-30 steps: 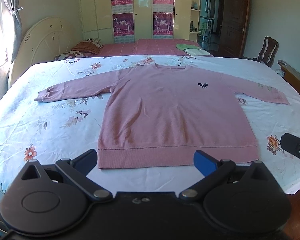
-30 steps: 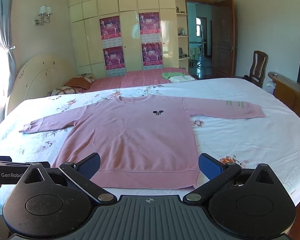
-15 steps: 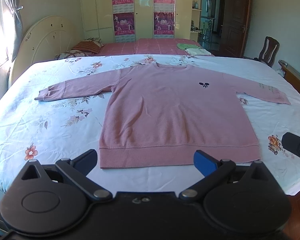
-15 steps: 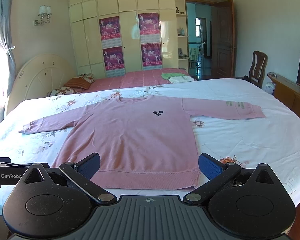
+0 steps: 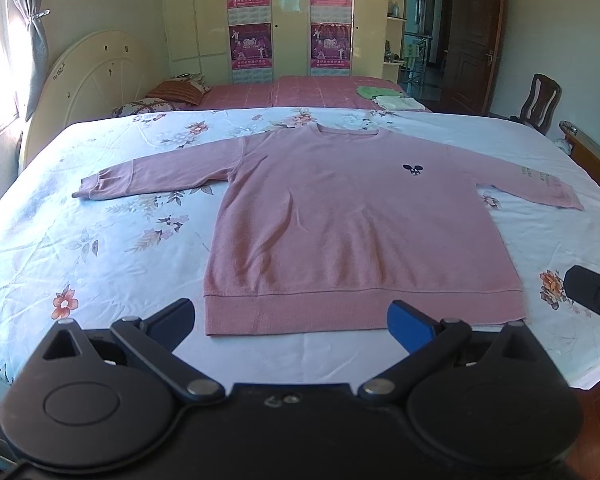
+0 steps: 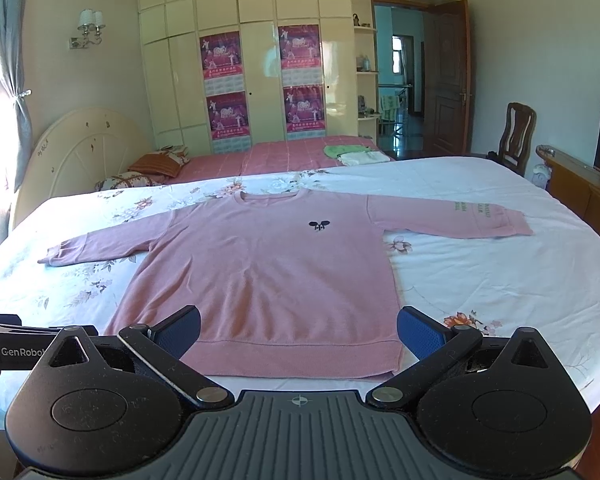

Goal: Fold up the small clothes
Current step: 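Move both tools toward the spread pink sweatshirt, then grasp the cuff of the sleeve with green print using the right tool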

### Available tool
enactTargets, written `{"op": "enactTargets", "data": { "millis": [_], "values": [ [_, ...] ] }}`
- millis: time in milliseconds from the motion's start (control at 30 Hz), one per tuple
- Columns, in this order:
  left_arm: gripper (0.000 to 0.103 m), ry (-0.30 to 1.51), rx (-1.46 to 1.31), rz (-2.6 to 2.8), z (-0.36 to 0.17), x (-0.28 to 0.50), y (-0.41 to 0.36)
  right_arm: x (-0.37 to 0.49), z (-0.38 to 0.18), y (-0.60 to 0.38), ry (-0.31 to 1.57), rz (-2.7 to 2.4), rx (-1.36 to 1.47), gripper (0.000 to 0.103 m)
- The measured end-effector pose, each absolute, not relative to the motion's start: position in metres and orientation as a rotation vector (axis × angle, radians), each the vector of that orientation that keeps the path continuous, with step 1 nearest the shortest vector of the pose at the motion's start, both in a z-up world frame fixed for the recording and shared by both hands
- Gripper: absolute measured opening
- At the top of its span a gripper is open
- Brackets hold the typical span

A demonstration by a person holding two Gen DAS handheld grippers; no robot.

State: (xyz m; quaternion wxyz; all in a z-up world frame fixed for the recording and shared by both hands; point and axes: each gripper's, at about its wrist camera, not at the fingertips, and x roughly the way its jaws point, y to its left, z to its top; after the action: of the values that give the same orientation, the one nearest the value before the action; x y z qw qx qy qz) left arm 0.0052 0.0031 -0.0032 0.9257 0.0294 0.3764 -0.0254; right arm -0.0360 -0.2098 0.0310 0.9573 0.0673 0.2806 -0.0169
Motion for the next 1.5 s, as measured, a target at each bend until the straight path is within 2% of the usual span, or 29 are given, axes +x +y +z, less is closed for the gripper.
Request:
{"op": "enactTargets", "data": {
  "millis": [833, 1267, 1500],
  "values": [
    [0.103, 0.788, -0.007, -0.030, -0.015, 0.034, 0.027, -0.013, 0.023, -0.215, 0.554, -0.087, 0.142, 0.103],
    [0.103, 0.755, -0.030, -0.048, -0.025, 0.078, 0.035, 0.015, 0.015, -0.244, 0.515, -0.138, 0.166, 0.103],
    [0.103, 0.748, -0.052, -0.012, -0.034, 0.119, 0.027, 0.060, 0.005, -0.271, 0.508, -0.140, 0.182, 0.103]
  ]
}}
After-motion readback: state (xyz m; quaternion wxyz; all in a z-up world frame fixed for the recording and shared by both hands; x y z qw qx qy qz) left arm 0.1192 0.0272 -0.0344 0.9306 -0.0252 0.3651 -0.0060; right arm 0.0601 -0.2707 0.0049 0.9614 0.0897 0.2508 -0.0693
